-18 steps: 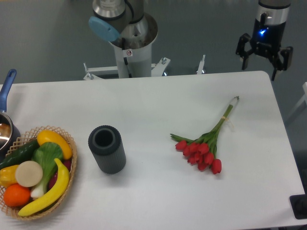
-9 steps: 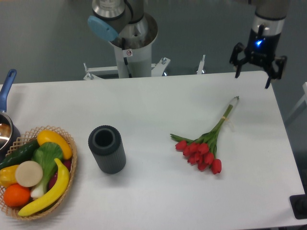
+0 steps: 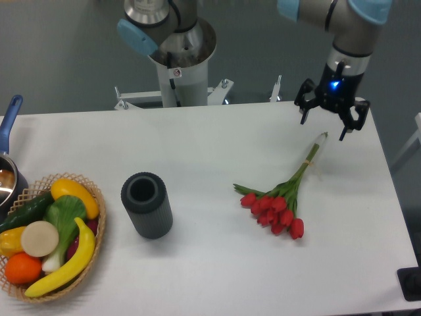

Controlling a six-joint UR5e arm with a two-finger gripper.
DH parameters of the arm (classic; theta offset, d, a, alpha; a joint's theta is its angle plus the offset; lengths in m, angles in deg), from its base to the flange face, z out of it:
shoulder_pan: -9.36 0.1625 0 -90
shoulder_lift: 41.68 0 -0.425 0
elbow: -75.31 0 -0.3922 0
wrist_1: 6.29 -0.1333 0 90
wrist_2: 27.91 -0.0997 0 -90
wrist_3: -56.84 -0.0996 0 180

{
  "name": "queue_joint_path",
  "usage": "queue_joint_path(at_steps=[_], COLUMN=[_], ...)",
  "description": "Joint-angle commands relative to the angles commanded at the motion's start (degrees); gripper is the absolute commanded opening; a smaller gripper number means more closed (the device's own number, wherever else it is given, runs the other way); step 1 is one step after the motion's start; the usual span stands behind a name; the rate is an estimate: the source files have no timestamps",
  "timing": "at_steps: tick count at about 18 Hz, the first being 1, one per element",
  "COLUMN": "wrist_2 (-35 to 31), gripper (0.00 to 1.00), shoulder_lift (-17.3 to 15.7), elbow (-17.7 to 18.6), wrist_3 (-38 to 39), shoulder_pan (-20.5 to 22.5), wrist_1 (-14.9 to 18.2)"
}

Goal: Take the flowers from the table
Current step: 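Move the open gripper down toward the red tulip stems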

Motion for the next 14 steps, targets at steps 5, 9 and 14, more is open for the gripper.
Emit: queue_joint_path(at_steps=[5,9,14], wrist_2=[-0.2,-1.6,-2.8], gripper=[1.00,1.00,1.00], shoulder_lift=[4.1,7.0,10.2], elbow=[0.6,0.0,-1.4], wrist_3=[0.4,0.2,-0.1], shoulder_pan=[-1.7,-3.1,-4.7], wrist_1=[-1.5,-1.3,-1.6])
